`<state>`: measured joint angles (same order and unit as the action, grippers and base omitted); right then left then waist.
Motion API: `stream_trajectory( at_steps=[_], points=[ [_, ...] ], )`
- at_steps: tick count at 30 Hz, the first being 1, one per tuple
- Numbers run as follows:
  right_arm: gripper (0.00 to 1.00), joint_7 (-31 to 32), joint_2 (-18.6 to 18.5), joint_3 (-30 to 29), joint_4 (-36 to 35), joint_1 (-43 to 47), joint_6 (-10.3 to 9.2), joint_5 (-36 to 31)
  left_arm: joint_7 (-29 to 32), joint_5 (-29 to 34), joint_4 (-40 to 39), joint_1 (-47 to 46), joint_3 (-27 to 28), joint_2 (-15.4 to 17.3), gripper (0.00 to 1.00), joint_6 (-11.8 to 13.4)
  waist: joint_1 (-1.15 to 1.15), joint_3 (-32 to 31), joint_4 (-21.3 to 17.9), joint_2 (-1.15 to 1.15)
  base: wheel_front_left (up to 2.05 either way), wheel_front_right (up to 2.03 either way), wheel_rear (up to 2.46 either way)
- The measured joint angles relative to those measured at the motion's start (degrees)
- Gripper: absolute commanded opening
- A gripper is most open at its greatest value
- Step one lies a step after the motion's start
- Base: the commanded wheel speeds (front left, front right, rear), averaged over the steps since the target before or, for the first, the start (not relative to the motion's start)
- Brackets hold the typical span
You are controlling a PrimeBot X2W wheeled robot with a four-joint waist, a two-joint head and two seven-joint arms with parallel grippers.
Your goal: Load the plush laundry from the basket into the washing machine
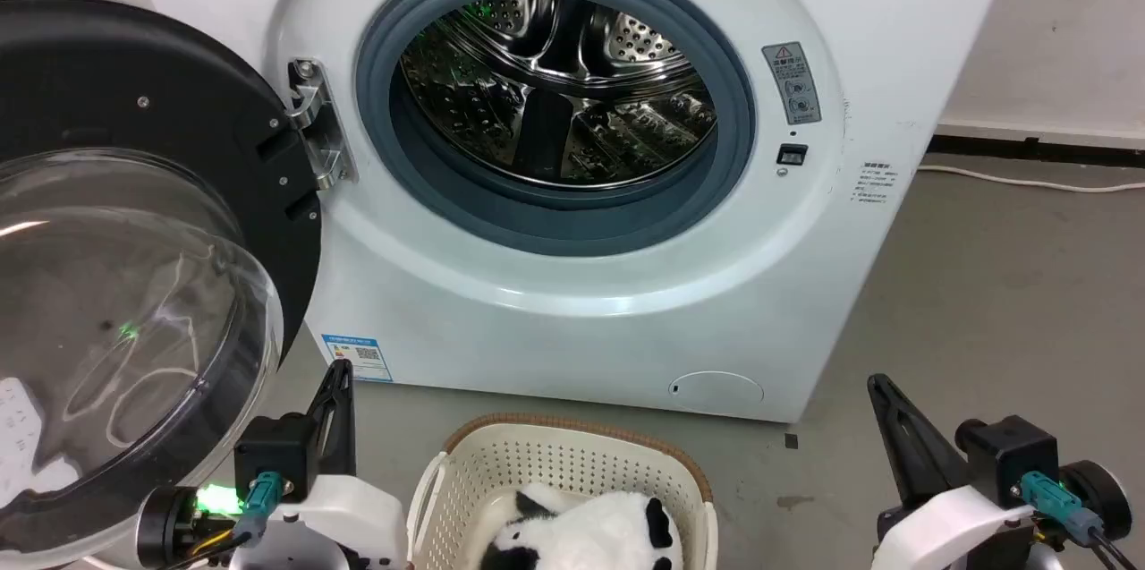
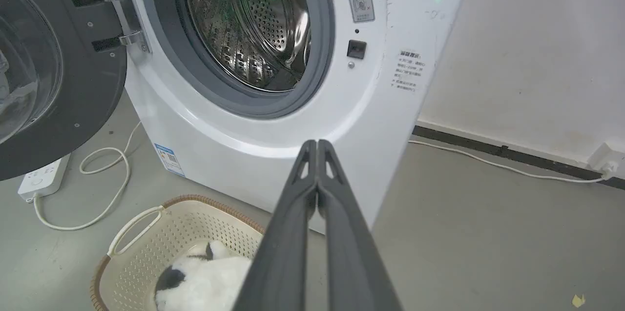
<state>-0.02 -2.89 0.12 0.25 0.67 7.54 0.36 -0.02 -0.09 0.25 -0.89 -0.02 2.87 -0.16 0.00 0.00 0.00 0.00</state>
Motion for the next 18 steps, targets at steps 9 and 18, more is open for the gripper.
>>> stream_trajectory(
  at_steps=[9, 18],
  points=[
    [0.00, 0.0, 0.0, 0.0, 0.0, 0.0, 0.00, 0.0, 0.0, 0.0, 0.0, 0.0, 0.0, 0.0, 0.00, 0.0, 0.00, 0.0, 0.0, 0.00, 0.00, 0.00, 0.00],
    [0.00, 0.0, 0.0, 0.0, 0.0, 0.0, 0.00, 0.0, 0.0, 0.0, 0.0, 0.0, 0.0, 0.0, 0.00, 0.0, 0.00, 0.0, 0.0, 0.00, 0.00, 0.00, 0.00]
  ],
)
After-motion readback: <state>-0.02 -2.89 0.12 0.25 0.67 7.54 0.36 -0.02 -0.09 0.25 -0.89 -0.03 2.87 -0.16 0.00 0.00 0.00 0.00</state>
